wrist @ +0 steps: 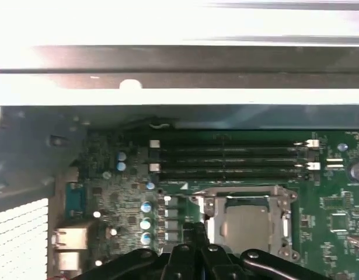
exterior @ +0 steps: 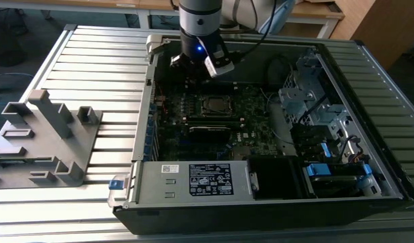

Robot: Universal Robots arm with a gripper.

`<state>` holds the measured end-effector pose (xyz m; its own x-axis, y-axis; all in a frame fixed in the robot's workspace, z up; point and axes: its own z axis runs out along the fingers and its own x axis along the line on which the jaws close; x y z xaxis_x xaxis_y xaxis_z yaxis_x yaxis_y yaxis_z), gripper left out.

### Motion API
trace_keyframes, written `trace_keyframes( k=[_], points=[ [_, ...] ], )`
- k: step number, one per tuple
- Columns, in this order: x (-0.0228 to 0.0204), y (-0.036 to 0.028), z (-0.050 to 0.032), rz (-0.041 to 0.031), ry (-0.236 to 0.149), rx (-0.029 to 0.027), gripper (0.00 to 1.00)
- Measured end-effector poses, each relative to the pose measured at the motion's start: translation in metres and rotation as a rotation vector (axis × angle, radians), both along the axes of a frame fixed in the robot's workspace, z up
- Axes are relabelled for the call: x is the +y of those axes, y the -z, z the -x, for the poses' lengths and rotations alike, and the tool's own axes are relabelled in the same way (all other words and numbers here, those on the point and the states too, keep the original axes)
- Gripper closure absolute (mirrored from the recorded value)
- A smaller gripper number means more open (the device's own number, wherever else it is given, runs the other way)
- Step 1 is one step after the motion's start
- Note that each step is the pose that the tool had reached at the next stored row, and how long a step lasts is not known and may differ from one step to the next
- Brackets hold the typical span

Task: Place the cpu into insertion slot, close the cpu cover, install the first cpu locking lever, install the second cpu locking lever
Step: 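Install the first cpu locking lever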

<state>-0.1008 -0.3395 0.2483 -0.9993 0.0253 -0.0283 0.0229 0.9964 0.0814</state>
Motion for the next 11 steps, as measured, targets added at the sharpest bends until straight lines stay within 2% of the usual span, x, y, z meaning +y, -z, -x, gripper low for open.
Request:
trace_keyframes(
  k=[3,4,6,7,9,11],
  points=[
    [0.0,0.0002,0.0076,-0.001,0.0,0.0,0.89],
    [0.0,0.0002,0.0097,-0.0051,0.0,0.0,0.89],
    [-0.0002,0.0002,0.0118,-0.0309,0.0,-0.0002,0.89],
    [-0.0003,0.0002,0.0125,-0.0413,0.0,-0.0001,0.89],
    [-0.0003,0.0002,0.0134,-0.0502,0.0,0.0,0.89],
    [-0.0003,0.0003,0.015,-0.0543,0.0,-0.0001,0.89]
  ],
)
